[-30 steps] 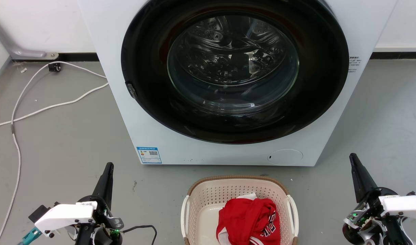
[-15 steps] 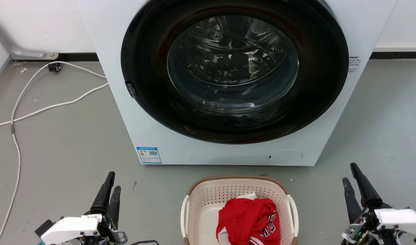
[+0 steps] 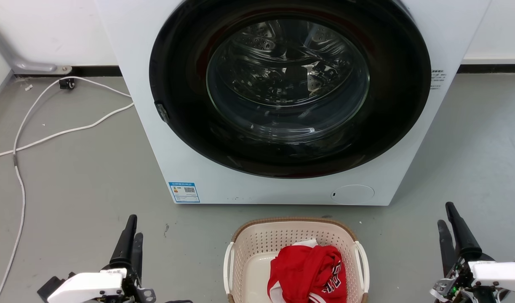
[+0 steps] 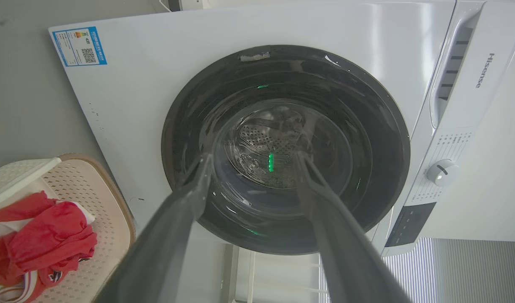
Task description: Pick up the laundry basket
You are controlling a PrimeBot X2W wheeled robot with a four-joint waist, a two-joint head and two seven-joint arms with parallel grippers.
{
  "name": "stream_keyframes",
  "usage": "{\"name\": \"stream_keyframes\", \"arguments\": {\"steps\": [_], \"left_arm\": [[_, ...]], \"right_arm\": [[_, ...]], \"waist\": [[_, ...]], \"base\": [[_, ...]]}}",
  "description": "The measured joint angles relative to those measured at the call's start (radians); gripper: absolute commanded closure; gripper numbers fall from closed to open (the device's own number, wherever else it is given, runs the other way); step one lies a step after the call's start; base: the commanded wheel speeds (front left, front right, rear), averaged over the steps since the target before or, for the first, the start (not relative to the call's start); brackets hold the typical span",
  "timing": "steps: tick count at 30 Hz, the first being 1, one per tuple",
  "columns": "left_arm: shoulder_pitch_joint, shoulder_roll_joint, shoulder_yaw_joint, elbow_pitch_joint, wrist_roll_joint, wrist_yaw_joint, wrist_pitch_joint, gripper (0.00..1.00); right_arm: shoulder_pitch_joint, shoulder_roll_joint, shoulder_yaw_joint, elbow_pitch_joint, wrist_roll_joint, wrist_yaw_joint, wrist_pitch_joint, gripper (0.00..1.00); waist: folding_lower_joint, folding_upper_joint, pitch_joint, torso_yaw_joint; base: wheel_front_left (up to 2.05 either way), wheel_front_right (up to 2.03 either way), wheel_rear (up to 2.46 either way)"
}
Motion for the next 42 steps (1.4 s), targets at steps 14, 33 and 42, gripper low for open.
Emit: {"name": "stream_keyframes", "arguments": {"steps": [14, 33, 42], "left_arm": [[0.014, 0.001, 0.069, 0.0, 0.113, 0.006, -0.057, 0.0], [0.047, 0.001, 0.088, -0.185, 0.435, 0.083, -0.123, 0.0], [0.084, 0.001, -0.046, -0.277, 0.709, 0.103, -0.15, 0.0]], "right_arm": [[0.013, 0.0, -0.044, -0.03, -0.232, 0.0, -0.059, 0.0], [0.021, 0.0, -0.022, -0.209, -0.785, 0.0, -0.123, 0.0], [0.041, 0.0, 0.002, -0.263, -0.96, 0.0, -0.15, 0.0]], "waist": [[0.0, 0.0, -0.003, 0.004], [0.0, 0.0, 0.0, 0.006], [0.0, 0.0, -0.001, 0.004]], "base": [[0.0, 0.0, 0.0], [0.0, 0.0, 0.0], [0.0, 0.0, 0.0]]}}
